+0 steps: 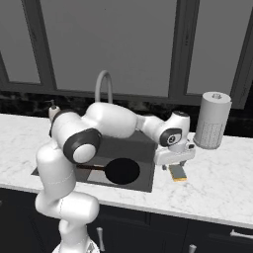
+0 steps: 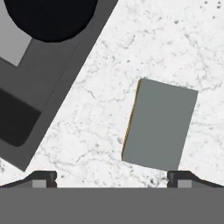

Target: Pick the pan and sponge and place them into the sink. Then turn on the water.

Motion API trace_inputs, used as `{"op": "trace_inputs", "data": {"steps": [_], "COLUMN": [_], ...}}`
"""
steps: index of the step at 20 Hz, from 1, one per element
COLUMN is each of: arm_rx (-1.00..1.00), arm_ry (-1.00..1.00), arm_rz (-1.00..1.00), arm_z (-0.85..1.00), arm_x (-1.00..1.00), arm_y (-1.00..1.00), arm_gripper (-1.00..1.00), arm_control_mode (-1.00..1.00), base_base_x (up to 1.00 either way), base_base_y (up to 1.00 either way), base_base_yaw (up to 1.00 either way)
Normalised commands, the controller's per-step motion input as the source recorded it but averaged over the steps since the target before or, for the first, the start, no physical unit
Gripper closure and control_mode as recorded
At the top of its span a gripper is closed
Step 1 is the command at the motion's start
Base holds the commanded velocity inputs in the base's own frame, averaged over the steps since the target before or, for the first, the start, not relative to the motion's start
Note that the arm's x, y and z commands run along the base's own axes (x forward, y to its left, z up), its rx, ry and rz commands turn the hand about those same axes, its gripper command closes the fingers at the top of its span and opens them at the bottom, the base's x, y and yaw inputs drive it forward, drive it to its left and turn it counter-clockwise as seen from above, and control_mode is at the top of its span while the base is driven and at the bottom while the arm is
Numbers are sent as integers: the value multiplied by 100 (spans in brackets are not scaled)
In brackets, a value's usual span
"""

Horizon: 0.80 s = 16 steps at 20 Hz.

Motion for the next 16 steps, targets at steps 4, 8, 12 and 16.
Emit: {"op": "trace_inputs", "data": {"steps": [4, 8, 12, 16], "arm_rx": [0, 0, 0, 0], "arm_ry": [-3, 0, 0, -8], "arm_rz": [-11, -18, -11, 1], "arm_z": [-7, -6, -8, -33], "arm_x": [0, 2, 7, 24], "arm_y": [-8, -6, -9, -8], "arm_gripper": [-100, -100, -100, -100], "arm_control_mode": [-100, -100, -100, -100], "base_base_x": [0, 0, 0, 0], "base_base_y": [0, 0, 0, 0], "base_base_yaw": [0, 0, 0, 0]}}
